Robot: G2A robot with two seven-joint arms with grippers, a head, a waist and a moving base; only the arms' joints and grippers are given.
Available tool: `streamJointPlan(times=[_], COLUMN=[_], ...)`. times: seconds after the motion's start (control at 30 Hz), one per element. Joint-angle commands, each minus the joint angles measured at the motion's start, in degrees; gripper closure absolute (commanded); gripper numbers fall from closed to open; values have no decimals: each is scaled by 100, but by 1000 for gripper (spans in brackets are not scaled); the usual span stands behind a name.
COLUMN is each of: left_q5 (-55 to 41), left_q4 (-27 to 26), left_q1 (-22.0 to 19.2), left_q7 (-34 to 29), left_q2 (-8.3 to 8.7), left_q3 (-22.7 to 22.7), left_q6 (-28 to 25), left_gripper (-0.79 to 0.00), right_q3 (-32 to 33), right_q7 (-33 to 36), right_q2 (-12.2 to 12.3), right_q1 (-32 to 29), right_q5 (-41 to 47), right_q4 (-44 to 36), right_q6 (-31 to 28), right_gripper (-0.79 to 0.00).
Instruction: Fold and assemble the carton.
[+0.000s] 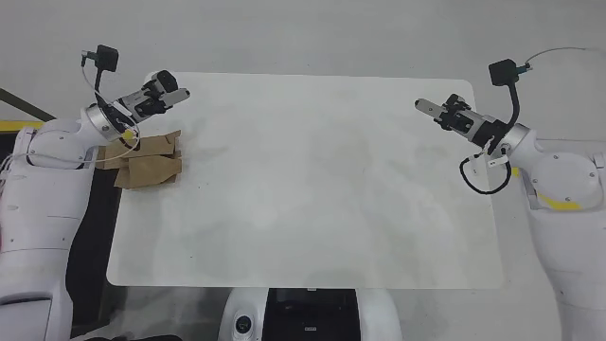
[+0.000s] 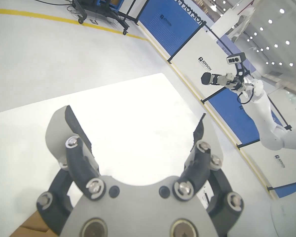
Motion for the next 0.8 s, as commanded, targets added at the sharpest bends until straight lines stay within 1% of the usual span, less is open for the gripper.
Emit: streamJointPlan(times=[0.0, 0.7, 0.77], left_q5=[23, 23, -61], left_q4=[-6, -6, 28], left_q1=[3, 3, 78], left_q7=[14, 14, 75], left_q2=[-1, -1, 5], left_q3=[3, 3, -38], left_q6=[-2, -2, 154], left_gripper=[-785, -785, -785], right_q3=[0, 0, 0], right_q7=[0, 0, 0], right_q2=[0, 0, 0], right_q1=[0, 0, 0], right_q5=[0, 0, 0], right_q4=[0, 0, 0], right_q6=[0, 0, 0], right_gripper=[-785, -785, -785])
